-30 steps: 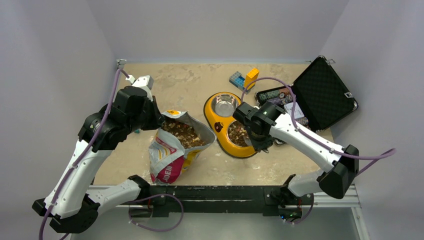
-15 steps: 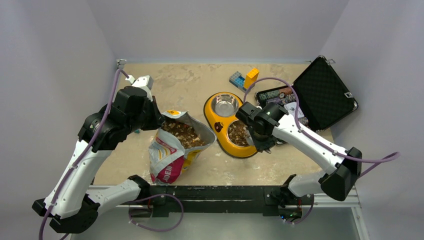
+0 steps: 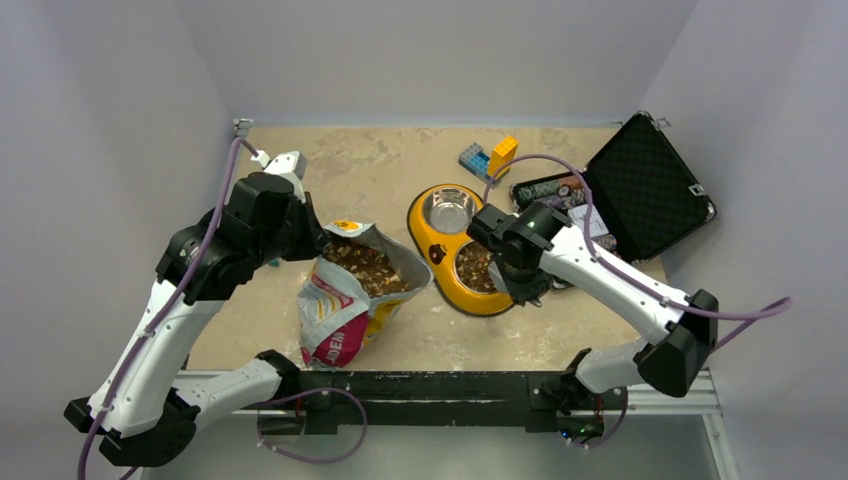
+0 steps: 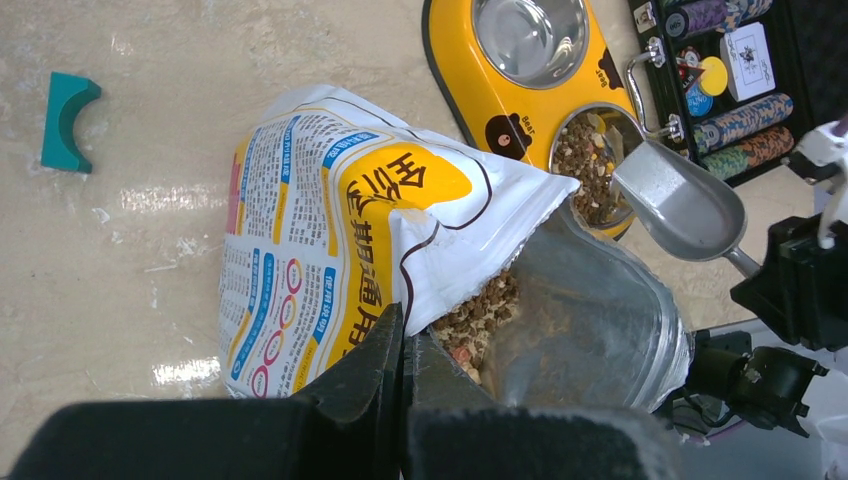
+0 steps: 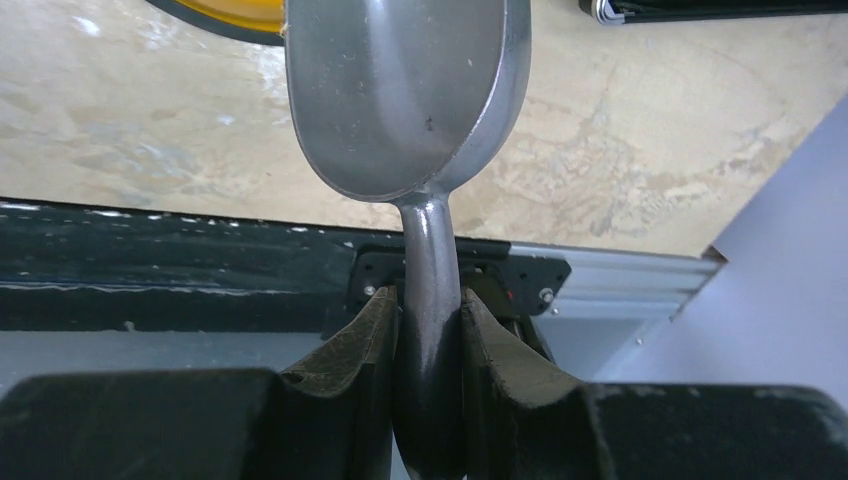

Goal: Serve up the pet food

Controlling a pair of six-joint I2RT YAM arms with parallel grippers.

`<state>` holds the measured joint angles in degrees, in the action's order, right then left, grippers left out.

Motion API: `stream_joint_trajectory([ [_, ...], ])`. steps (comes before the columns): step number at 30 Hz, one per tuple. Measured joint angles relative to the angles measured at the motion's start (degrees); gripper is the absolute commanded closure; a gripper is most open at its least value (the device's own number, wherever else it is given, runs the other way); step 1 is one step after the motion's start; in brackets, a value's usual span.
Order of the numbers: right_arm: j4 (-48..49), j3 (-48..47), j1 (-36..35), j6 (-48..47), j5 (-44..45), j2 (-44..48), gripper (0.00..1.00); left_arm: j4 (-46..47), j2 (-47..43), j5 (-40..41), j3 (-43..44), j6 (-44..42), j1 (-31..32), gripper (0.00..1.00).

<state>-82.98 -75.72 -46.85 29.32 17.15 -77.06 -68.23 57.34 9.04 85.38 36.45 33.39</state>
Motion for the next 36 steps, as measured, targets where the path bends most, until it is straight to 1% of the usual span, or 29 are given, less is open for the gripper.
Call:
stream_joint_trajectory([
  [3, -1.64, -0.63, -0.04, 0.04, 0.35, -3.39, 1.0, 0.02, -0.02, -0.17, -0.02, 0.02, 0.0, 1.0],
  [5, -2.91, -4.48, -0.42, 0.07, 0.46, -4.79, 1.0, 0.26, -0.15, -0.26, -0.28, 0.13, 0.0, 1.0],
  [8, -2.47, -8.79, -0.9, 0.28, 1.07, -3.21, 1.0, 0.81, -0.37, -0.42, -0.68, 0.44, 0.0, 1.0],
  [10, -1.36, -7.58, -1.09, 0.48, 1.42, -0.59, 1.0, 0.85, -0.37, -0.52, -0.7, 0.46, 0.0, 1.0],
  [12, -0.55, -3.39, -0.94, 0.5, 1.42, 1.6, 1.0, 0.87, -0.37, -0.61, -0.72, 0.48, 0.0, 1.0],
  [15, -0.96, 2.47, -0.52, 0.66, 1.25, 1.18, 1.0, 1.03, -0.37, -0.94, -0.81, 0.5, 0.0, 1.0],
  [18, -1.01, 2.27, -0.35, 0.72, 1.4, -0.76, 1.0, 1.7, -0.61, -1.68, -1.4, 0.68, 0.0, 1.0],
  [22, -1.68, -1.6, -0.39, 1.07, 1.46, 0.24, 1.0, 3.32, -0.92, -4.44, -2.6, 1.42, 0.0, 1.0],
  [23, -1.55, -2.71, -0.48, 1.11, 1.51, 1.16, 1.0, 3.52, -0.92, -4.72, -2.71, 1.49, 0.0, 1.0],
  [26, -1.2, -4.42, -1.25, 0.79, 1.68, 5.2, 1.0, 6.12, -0.98, -8.92, -4.55, 2.51, -0.02, 1.0],
  [31, 0.57, -6.14, -3.43, -1.46, 0.55, 15.06, 1.0, 10.54, -0.98, -15.04, -7.82, 4.87, 0.0, 1.0],
  [33, 2.14, -6.36, -3.69, -2.67, -2.08, 18.84, 1.0, 11.45, -0.98, -16.74, -8.57, 5.27, 0.0, 1.0],
  [36, 4.35, -7.13, -4.11, -4.13, -8.44, 23.39, 1.0, 11.96, -0.98, -18.05, -9.07, 5.62, 0.0, 1.0],
])
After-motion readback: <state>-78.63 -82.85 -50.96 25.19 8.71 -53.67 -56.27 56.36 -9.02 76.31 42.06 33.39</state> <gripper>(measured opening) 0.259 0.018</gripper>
